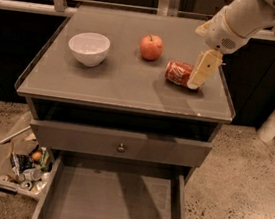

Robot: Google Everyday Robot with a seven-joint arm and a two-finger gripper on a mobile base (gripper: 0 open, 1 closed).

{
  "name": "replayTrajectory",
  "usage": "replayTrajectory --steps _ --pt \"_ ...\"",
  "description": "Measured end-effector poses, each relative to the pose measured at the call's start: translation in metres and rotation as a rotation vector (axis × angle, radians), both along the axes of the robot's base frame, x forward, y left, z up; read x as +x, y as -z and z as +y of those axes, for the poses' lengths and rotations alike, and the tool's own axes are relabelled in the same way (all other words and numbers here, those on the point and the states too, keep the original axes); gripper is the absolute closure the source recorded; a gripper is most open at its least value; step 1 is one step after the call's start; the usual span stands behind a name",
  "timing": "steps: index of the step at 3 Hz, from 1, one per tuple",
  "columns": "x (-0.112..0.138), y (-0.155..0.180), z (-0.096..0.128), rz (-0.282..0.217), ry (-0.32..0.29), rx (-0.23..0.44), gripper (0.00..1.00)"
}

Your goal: Place coke can into middle drawer

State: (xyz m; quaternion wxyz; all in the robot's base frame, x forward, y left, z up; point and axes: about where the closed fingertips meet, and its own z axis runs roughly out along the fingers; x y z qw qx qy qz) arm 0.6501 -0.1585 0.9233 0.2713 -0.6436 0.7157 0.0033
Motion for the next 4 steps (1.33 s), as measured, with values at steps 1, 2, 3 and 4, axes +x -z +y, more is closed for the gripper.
replayTrajectory --steps 1,2,3,4 --pt "0.006 0.028 0.003 0.058 0.007 0.022 0.0" --pt "0.009 0.051 0.004 0.107 0.016 0.036 0.0" --pt "0.011 0.07 0.004 0.148 0.027 0.043 0.0" --pt "0.011 0.07 0.004 0.149 0.027 0.043 0.19"
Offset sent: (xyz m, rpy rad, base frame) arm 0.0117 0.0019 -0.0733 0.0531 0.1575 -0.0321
